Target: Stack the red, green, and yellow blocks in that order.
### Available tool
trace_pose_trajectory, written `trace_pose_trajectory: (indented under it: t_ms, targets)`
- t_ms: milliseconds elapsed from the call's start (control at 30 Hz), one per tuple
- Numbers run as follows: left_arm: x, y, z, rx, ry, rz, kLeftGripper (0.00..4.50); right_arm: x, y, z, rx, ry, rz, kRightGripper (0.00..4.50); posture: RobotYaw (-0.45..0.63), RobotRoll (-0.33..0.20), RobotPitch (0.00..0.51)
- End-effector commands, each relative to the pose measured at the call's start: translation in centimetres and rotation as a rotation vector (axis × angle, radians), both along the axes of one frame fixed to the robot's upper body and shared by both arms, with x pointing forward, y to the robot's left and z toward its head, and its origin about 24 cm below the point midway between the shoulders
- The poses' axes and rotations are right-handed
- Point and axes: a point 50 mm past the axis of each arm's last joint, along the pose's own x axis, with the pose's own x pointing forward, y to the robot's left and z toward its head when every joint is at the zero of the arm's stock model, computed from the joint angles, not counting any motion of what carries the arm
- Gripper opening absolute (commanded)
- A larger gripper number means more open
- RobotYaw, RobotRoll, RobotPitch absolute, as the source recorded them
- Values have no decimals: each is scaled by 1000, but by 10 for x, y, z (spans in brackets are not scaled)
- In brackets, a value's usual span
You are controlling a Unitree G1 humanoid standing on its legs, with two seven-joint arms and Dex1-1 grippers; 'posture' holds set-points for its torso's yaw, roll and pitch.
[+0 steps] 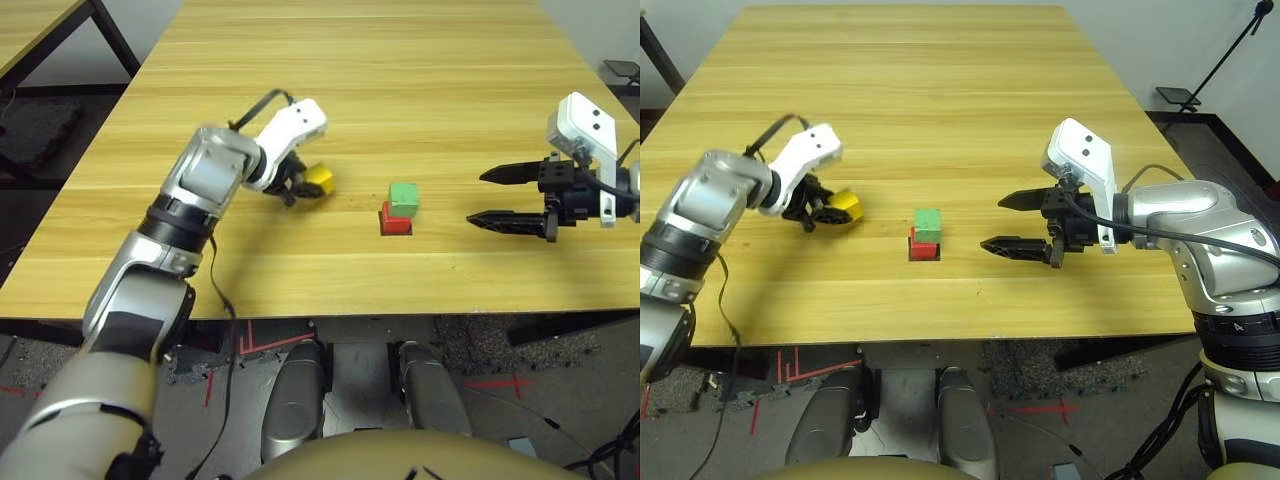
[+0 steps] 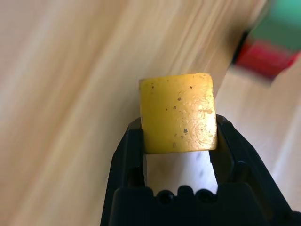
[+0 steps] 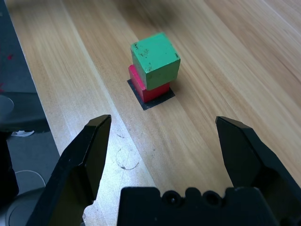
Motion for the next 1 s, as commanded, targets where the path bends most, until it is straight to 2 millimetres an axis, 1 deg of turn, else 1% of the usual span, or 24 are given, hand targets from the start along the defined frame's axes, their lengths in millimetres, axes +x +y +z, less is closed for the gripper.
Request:
trace_pose_trajectory:
  t_ms: [33,100,200,433,567,700,1000]
  targets:
    - [-8,-25,16,-12,9,-155,1963,-3,0,-2,0,11,10,4500,-30,-78,85]
    - [-9,-35,20,-12,12,-205,1963,-3,0,-4,1,12,11,4500,-36,-71,82]
    - [-5,-49,21,-2,11,-253,1963,-2,1,-5,1,9,6,4500,-48,-66,82]
    - [2,-75,10,49,23,-419,1963,-6,1,-8,9,10,-9,4500,-97,-57,84]
    - [6,-80,4,85,20,-466,1963,-9,0,-8,11,8,-27,4500,-123,-55,86]
    - [9,-82,4,89,16,-479,1963,-13,-1,-8,11,10,-38,4500,-135,-54,86]
    - [10,-85,-3,92,38,-491,1963,-17,-4,-8,13,10,-65,4500,-149,-55,87]
